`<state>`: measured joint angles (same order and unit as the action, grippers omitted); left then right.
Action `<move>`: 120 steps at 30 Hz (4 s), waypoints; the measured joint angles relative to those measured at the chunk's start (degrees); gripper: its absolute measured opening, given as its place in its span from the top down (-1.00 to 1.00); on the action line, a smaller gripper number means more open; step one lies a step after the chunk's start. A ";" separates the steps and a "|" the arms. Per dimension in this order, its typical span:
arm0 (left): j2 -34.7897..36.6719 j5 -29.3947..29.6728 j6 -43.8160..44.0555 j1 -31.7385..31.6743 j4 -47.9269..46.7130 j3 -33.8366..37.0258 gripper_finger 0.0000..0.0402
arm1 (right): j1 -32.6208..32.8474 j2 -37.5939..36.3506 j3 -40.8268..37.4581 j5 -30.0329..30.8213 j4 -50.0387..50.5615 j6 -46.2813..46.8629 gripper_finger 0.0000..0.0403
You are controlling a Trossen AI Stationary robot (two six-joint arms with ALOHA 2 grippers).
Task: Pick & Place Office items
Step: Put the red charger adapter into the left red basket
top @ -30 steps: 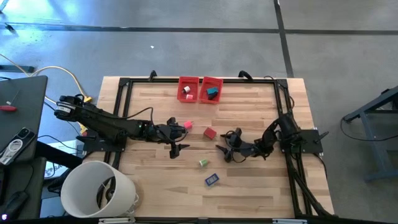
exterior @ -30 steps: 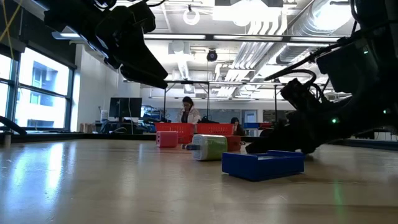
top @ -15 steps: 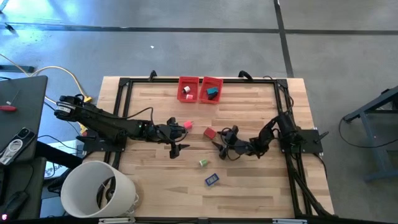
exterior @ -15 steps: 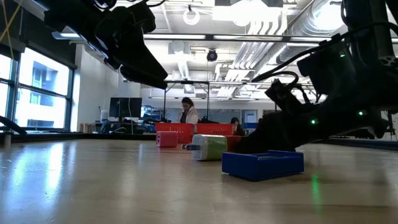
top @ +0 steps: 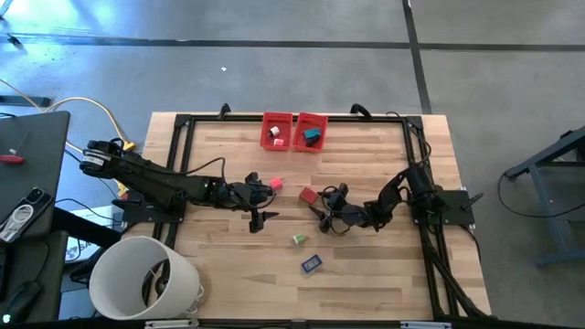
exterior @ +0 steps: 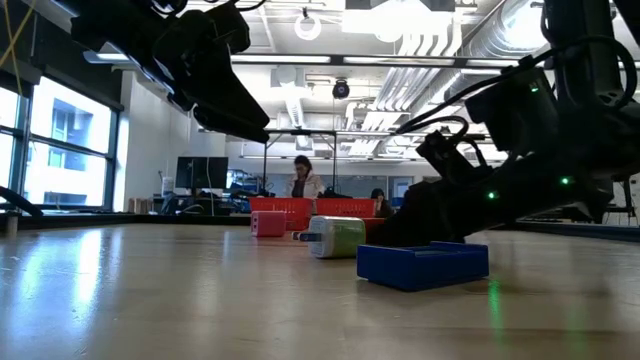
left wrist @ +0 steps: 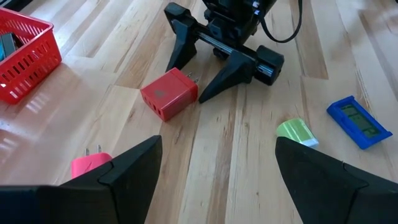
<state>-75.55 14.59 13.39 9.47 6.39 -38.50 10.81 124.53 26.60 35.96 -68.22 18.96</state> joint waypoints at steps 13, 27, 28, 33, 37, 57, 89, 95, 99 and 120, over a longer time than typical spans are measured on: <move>0.00 0.00 0.02 0.00 0.07 0.00 -0.51 | -0.44 0.04 1.52 0.12 0.67 -0.33 -0.37; 0.00 0.00 0.17 0.00 0.12 0.00 -0.51 | -2.32 0.26 4.23 -0.63 2.77 -0.78 -0.37; 0.00 -0.02 0.17 0.00 0.12 0.00 -0.51 | -2.32 0.26 4.52 -0.41 3.03 -0.71 -0.37; 0.00 0.00 0.17 0.00 0.12 0.00 -0.51 | -2.41 0.35 5.24 -0.52 3.49 -1.09 -0.37; 0.00 0.00 0.15 0.00 0.11 0.00 -0.51 | -3.13 0.35 5.28 -1.01 3.46 -1.74 -0.37; 0.00 0.50 -0.52 0.00 0.12 0.00 -0.51 | -4.75 0.42 6.15 -4.67 3.49 -2.58 -0.24; 0.00 0.46 -0.55 0.00 0.57 0.00 -0.51 | -3.83 -1.35 6.09 -6.69 6.26 -5.29 -0.01; 0.00 0.46 -0.52 0.00 0.65 0.00 -0.51 | -3.32 -6.99 6.09 -7.15 14.32 -6.82 0.01; -0.01 0.46 -0.50 0.01 1.81 0.02 -0.51 | -2.95 -10.61 6.00 -7.47 18.77 -7.05 0.00; -0.02 1.68 -4.33 0.00 6.52 0.04 -0.51 | 0.06 -18.21 5.96 -4.54 23.51 -10.25 0.01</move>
<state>-75.57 16.27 9.06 9.47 12.91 -38.46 10.87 106.32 32.56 31.42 -44.71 8.71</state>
